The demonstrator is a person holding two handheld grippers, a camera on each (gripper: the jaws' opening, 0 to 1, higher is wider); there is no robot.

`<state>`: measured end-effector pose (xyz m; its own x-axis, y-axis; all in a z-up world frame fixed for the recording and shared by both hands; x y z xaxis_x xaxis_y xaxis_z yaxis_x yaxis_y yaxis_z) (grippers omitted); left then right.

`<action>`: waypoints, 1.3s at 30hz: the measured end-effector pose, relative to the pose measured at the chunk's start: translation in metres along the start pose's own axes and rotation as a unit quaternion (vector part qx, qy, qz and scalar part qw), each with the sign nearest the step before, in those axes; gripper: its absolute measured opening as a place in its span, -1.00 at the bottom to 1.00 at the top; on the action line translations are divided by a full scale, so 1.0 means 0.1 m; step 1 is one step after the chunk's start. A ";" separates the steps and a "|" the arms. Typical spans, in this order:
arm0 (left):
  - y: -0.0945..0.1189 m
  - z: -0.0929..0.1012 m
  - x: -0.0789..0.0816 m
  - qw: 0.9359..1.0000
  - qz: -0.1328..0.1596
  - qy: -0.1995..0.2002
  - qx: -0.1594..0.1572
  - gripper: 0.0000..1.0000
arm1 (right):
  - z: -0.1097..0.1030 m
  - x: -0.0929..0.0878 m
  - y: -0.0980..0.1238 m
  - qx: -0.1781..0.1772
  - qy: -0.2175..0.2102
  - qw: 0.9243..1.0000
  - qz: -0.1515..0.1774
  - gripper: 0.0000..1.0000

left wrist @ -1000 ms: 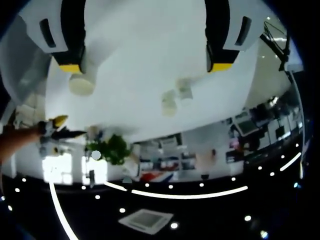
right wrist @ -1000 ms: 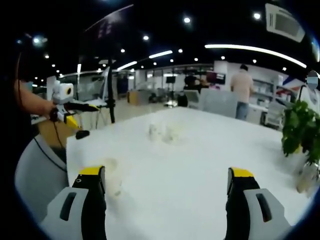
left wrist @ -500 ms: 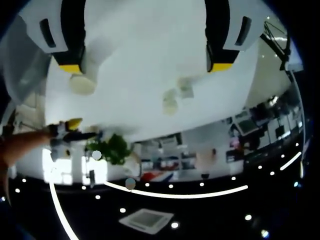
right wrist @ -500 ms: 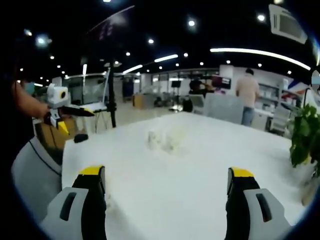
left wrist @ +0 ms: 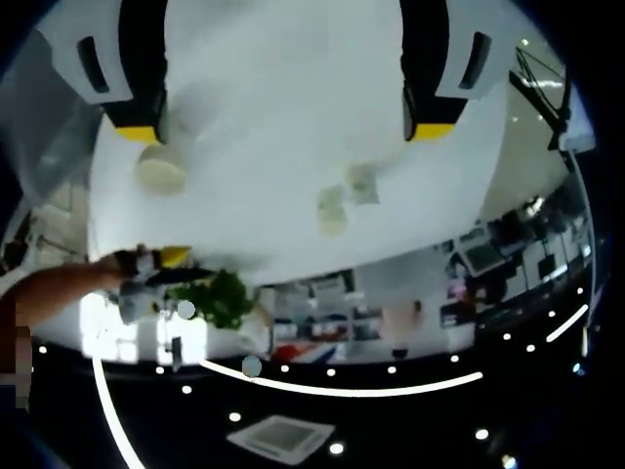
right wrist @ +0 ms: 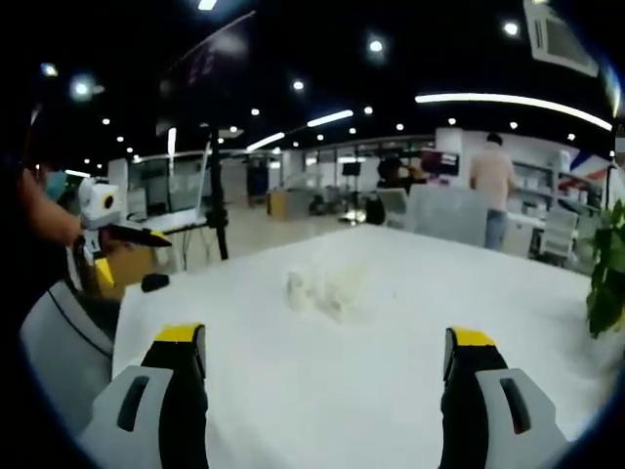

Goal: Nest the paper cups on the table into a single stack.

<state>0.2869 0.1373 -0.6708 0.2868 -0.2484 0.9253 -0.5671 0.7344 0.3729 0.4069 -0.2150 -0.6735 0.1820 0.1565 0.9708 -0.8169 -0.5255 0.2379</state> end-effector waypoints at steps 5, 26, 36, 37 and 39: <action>0.00 -0.02 0.00 1.000 0.002 0.003 0.002 0.99 | 0.04 0.02 -0.18 0.001 0.006 1.000 -0.001 0.98; -0.08 -0.02 -0.02 1.000 -0.001 0.016 0.000 0.99 | 0.09 0.06 -0.90 0.020 0.016 1.000 0.001 1.00; -0.07 0.02 -0.09 1.000 -0.001 0.029 0.009 0.99 | 0.07 0.04 -1.27 0.033 0.018 0.999 0.001 1.00; -0.07 0.02 -0.08 0.999 0.001 0.030 0.010 0.99 | 0.06 0.04 -1.30 0.034 0.019 0.999 0.001 1.00; -0.07 0.02 -0.06 1.000 0.004 0.029 0.012 0.99 | 0.04 0.05 -1.37 0.038 0.019 0.999 0.001 1.00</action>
<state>0.2874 0.1322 -0.6792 0.3254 -0.2057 0.9229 -0.5872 0.7211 0.3677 0.5222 -0.1457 -0.7013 0.1572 0.1866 0.9698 -0.7735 -0.5873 0.2384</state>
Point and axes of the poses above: the point that each gripper's makers call its tool centre point, and the gripper's own axes: y roughly backward along the fingers, z roughly to its right, x roughly out of its top, the point moved 8 cm from there along y, roughly backward along the fingers, and after that the axes turned 14 degrees about -x, right-handed, at the moved point
